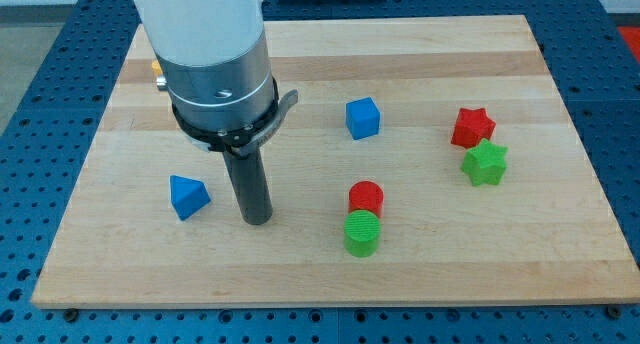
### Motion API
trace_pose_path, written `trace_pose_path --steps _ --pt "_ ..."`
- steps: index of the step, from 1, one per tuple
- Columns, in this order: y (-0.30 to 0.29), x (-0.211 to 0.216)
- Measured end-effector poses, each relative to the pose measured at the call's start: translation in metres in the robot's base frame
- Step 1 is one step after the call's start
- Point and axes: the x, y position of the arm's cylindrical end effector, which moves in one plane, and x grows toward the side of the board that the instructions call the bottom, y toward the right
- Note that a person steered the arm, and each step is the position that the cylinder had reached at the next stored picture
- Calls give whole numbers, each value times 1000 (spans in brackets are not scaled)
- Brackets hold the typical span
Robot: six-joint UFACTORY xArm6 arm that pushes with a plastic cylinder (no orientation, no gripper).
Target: Move the blue triangle to the bottom of the yellow hexagon
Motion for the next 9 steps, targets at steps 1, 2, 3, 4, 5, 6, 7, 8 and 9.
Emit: trace_pose_path --steps 1,2,3,4,5,6,7,8,9 --pt "-19 20" --pt "-78 51" --pt "-98 52" --pt "-104 32" --pt "-104 15" --pt "-104 15" --pt "-77 2" --pt "-48 -10" --pt "-44 -12"
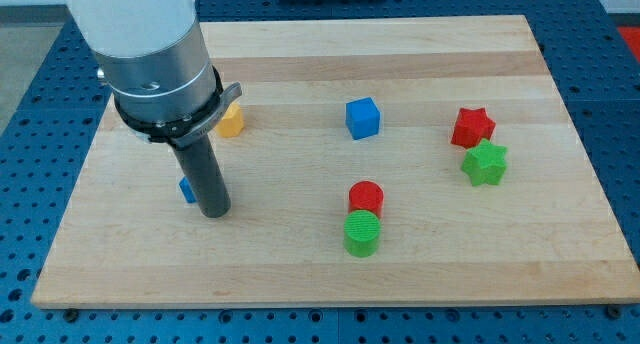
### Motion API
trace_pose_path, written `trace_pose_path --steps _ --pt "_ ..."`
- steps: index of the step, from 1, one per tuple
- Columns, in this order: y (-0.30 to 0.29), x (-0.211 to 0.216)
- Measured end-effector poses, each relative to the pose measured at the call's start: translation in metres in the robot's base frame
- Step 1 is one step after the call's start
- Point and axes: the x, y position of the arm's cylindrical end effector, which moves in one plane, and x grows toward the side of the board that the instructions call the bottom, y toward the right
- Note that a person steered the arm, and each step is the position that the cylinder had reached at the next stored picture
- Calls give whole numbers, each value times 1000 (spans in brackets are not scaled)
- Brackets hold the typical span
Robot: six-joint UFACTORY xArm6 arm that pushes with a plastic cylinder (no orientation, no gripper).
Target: Move the blue triangle to the bottom of the yellow hexagon
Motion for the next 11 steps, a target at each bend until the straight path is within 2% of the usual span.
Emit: trace_pose_path --steps 1,3,4,6,7,8,9,10,11 --pt "5 -8" --pt "-38 22" --pt "-45 17" --pt "-40 -14" --pt "-25 -45" --pt "-24 -53" --pt "-24 -52" --pt "-13 -18" --pt "33 -14"
